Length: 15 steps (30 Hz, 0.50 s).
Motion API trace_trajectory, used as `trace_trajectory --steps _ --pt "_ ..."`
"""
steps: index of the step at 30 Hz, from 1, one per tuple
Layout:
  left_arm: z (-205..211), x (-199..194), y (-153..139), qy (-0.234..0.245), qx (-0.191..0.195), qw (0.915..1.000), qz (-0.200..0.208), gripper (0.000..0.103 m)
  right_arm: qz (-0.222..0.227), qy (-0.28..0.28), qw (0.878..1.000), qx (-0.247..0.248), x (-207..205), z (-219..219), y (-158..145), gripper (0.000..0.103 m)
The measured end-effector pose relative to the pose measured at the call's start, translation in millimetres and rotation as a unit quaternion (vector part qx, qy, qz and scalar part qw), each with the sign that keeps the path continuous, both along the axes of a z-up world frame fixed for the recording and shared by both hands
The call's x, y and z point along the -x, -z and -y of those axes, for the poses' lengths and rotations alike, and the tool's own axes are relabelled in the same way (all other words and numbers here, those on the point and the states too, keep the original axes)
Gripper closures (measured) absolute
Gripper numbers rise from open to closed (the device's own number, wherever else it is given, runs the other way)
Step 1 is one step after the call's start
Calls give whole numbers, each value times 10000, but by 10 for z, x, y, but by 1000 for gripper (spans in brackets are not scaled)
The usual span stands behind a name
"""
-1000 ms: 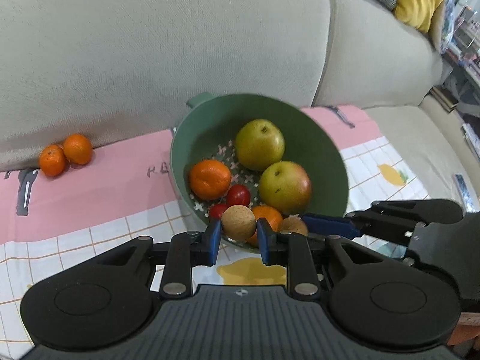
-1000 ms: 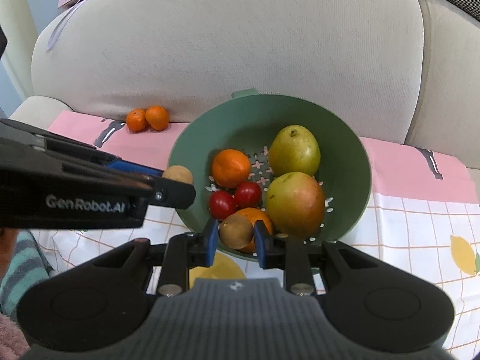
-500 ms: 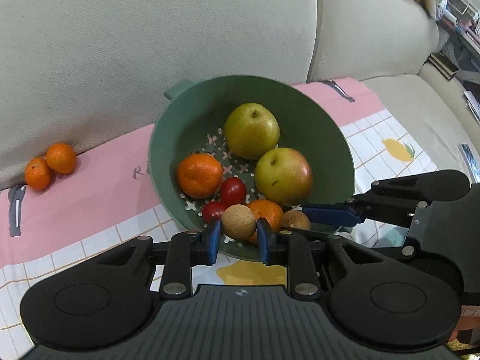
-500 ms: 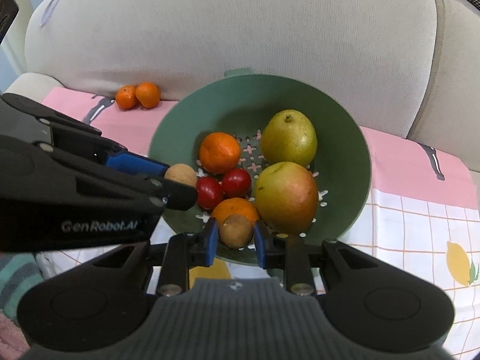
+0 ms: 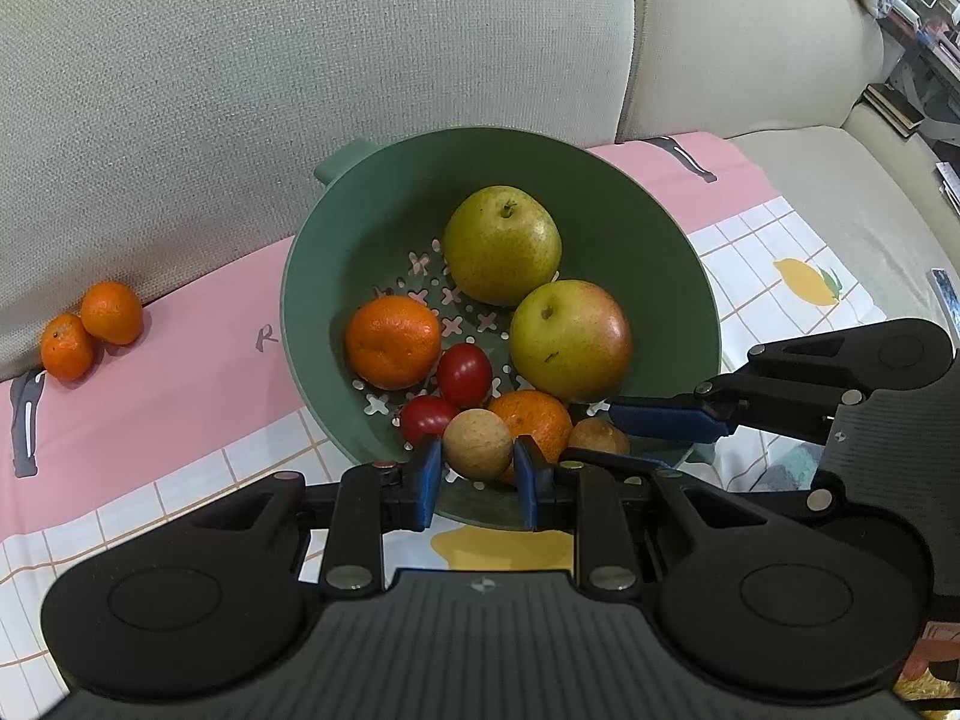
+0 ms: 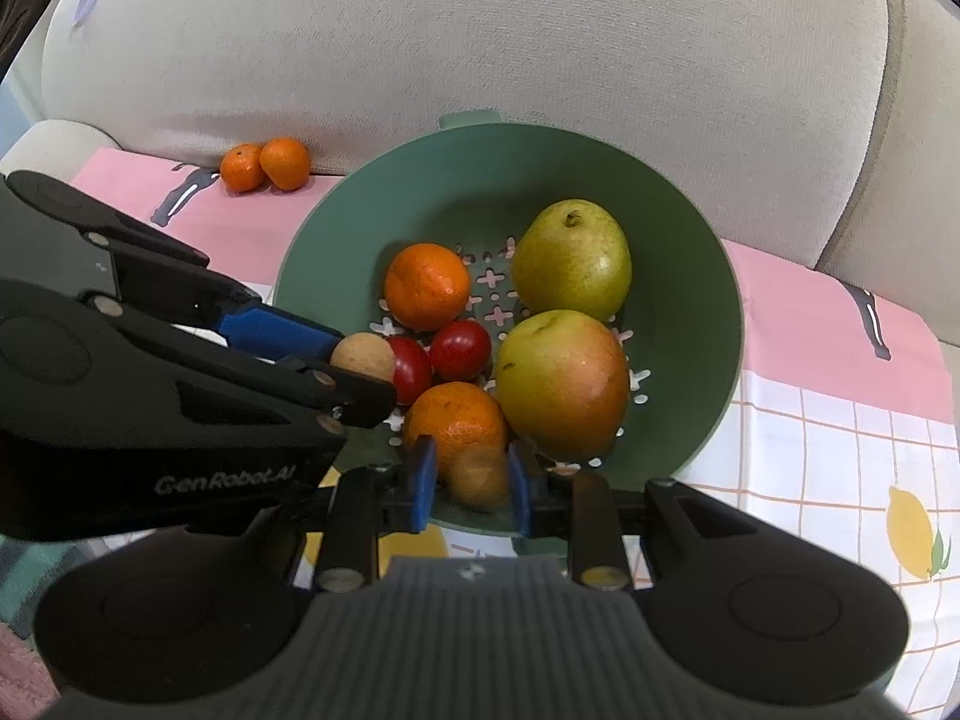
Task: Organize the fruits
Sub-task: 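Carry both kiwis in the two tools over the colander, then open the left tool releasing its kiwi while the right tool releases its kiwi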
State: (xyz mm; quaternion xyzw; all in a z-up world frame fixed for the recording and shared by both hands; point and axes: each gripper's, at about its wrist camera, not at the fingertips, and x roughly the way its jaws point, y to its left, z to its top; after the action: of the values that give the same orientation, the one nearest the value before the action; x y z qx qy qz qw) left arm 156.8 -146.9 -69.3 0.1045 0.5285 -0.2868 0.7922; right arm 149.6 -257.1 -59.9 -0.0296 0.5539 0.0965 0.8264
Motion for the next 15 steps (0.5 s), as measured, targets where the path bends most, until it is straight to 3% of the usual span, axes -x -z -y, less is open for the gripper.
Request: trace_trajectory --steps 5,7,10,15 --pt "-28 6 -22 -25 24 10000 37 67 32 -4 10000 18 0 -16 -10 77" --pt "-46 16 -41 -42 61 9999 79 62 70 28 10000 50 13 -23 -22 67" --pt "-63 40 -88 -59 134 9998 154 55 109 52 9999 65 29 -24 -38 65" --pt "-117 86 -197 -129 201 9993 285 55 251 67 9996 132 64 -67 -93 60"
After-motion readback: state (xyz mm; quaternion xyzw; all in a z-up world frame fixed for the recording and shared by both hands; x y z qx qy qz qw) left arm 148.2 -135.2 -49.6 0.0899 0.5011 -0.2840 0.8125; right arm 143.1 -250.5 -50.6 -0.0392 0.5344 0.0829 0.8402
